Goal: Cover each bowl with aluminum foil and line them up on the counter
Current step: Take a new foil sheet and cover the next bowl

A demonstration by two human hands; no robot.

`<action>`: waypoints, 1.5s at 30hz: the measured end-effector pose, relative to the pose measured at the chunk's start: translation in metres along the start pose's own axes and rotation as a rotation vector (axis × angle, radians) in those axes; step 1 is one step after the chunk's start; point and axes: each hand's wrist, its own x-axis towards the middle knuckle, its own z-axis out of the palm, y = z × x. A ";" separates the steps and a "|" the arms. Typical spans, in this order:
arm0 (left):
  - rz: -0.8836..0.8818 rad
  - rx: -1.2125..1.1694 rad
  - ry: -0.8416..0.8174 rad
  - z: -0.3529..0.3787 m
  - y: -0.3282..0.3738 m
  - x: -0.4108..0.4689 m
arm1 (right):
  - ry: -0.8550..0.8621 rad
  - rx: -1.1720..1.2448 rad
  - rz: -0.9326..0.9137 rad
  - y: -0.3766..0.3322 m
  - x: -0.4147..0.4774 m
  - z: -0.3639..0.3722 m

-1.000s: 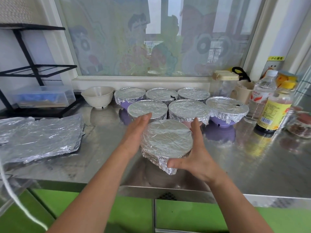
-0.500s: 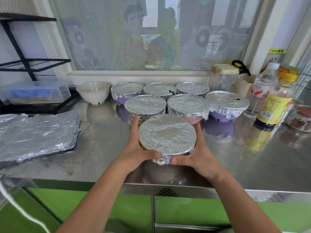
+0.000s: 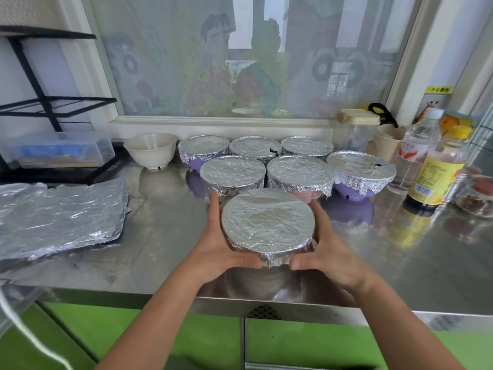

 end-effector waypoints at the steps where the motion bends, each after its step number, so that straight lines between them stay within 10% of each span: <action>1: -0.002 -0.001 0.001 -0.004 0.002 0.002 | -0.014 0.058 -0.002 -0.004 0.000 -0.004; 45: -0.125 0.094 -0.084 -0.012 0.004 0.001 | -0.098 0.072 0.054 0.008 0.015 -0.021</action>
